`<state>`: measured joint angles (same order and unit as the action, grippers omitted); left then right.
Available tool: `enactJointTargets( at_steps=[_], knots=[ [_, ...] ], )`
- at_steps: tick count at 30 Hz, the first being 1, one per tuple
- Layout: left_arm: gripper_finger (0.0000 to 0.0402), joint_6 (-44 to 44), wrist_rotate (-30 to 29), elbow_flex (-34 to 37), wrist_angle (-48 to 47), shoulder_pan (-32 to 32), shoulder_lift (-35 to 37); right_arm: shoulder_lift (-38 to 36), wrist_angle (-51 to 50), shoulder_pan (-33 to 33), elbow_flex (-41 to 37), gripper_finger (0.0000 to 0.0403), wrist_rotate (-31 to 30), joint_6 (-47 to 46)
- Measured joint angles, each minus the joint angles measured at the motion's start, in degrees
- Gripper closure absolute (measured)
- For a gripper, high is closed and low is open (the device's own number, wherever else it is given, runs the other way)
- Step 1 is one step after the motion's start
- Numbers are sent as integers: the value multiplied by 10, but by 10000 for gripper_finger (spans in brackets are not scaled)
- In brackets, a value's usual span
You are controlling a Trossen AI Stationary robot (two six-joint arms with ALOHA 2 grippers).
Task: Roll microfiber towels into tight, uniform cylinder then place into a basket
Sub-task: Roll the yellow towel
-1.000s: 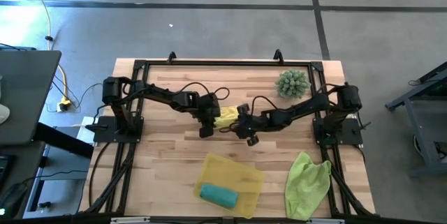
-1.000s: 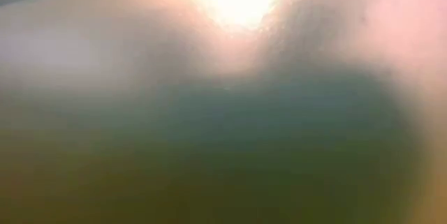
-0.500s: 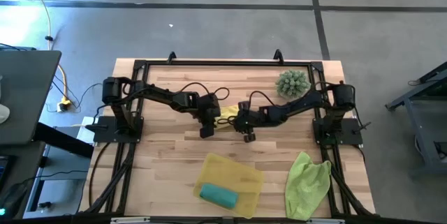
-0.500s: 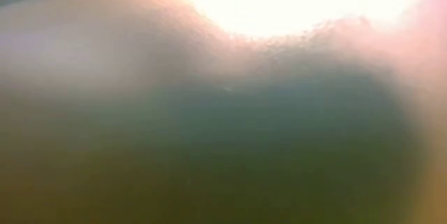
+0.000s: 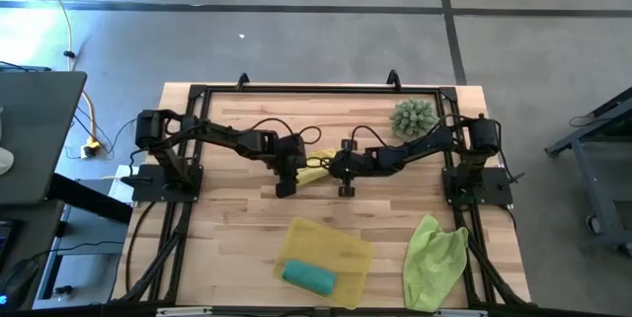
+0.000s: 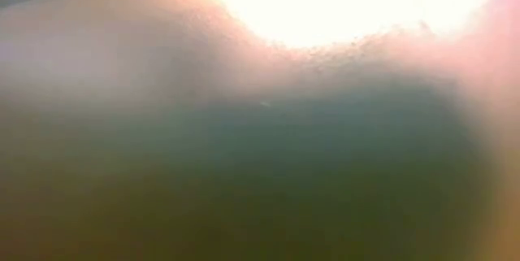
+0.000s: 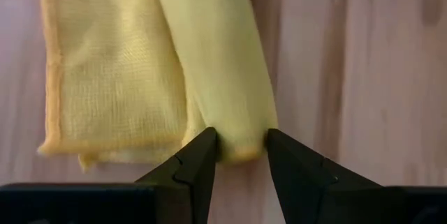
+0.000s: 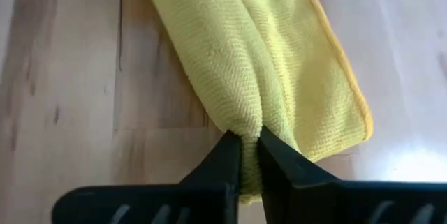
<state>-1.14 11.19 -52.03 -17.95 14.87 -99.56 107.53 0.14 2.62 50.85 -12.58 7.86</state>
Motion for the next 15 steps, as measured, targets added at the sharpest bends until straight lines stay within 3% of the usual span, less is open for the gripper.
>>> enactJointTargets(
  at_steps=[8,12,15],
  knots=[
    [282,64,-16,0,-9,-47,49,-2,3,53,0,399,182,-141],
    [282,93,-103,0,-8,-90,67,0,3,88,-2,400,312,-222],
    [282,110,-210,0,-5,-125,73,2,5,109,-3,401,395,-285]
  ],
)
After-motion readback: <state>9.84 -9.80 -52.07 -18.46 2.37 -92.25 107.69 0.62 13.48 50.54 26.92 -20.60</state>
